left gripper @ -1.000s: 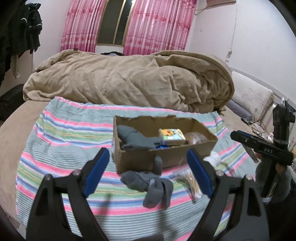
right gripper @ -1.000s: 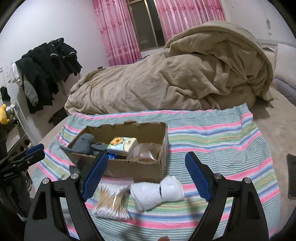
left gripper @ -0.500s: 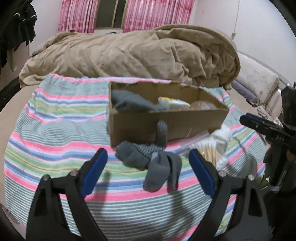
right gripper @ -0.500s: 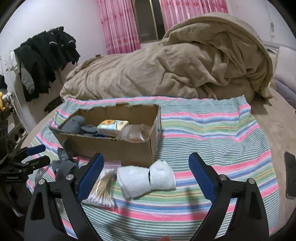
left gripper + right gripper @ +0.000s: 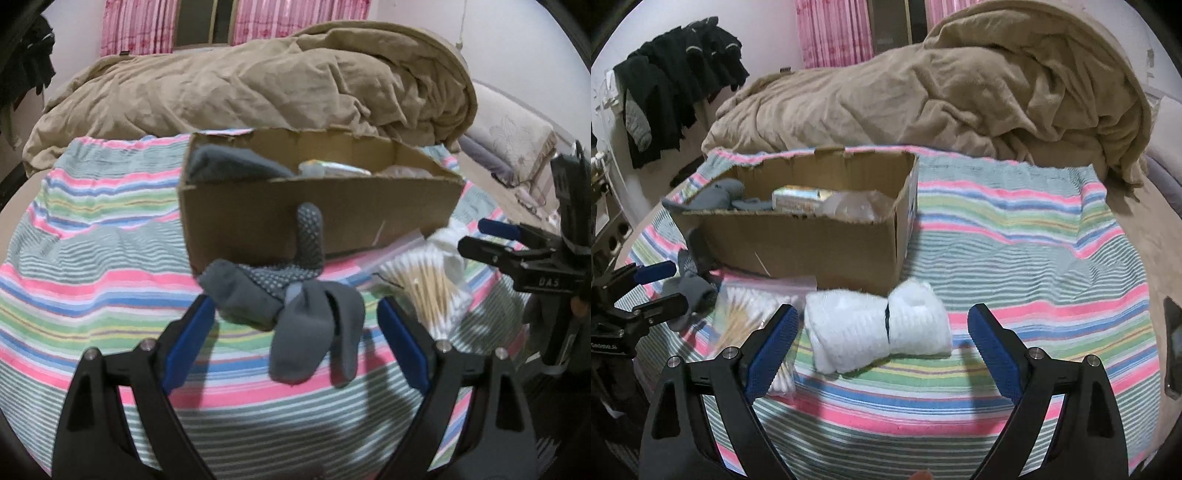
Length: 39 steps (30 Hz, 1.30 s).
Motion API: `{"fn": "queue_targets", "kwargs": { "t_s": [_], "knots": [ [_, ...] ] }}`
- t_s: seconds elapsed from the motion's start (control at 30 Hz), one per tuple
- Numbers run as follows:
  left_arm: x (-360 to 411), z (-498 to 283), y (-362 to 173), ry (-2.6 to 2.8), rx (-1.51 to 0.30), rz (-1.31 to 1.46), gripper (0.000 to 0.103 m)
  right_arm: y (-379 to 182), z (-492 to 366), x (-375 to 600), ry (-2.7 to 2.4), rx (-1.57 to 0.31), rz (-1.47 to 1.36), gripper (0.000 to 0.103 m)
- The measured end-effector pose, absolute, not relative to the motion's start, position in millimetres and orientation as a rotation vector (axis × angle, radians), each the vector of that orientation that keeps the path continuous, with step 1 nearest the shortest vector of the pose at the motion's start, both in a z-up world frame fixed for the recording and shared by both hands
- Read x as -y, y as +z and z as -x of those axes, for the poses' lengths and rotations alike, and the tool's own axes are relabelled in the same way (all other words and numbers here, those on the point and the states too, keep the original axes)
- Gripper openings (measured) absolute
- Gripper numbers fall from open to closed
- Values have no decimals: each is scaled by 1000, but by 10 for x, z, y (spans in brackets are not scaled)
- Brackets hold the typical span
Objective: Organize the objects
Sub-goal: 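Grasp the rolled white socks with the right tool while the left tool grasps the other grey sock, then carry the white socks and grey sock into the box and release both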
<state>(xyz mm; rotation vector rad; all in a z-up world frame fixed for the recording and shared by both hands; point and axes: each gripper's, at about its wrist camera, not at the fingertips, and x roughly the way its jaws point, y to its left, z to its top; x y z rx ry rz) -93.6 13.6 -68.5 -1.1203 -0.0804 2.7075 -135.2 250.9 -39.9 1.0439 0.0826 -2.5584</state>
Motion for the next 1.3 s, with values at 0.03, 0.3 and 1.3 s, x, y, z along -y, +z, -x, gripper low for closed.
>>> {"fn": "queue_targets", "kwargs": {
  "t_s": [0.03,0.3,1.3],
  "knots": [
    [-159,947,-703,2704,68,1126,91,-424,1360,-2503,-2555,-83,-1049,95],
    [-231,1042,-800,2720,19,1149,90,-706,1523,-2412,-2536,-114,-1194,95],
    [-157,617,-255,2726,111,882,21,-104,1224,-2556,-2603,53,-939,75]
  ]
}}
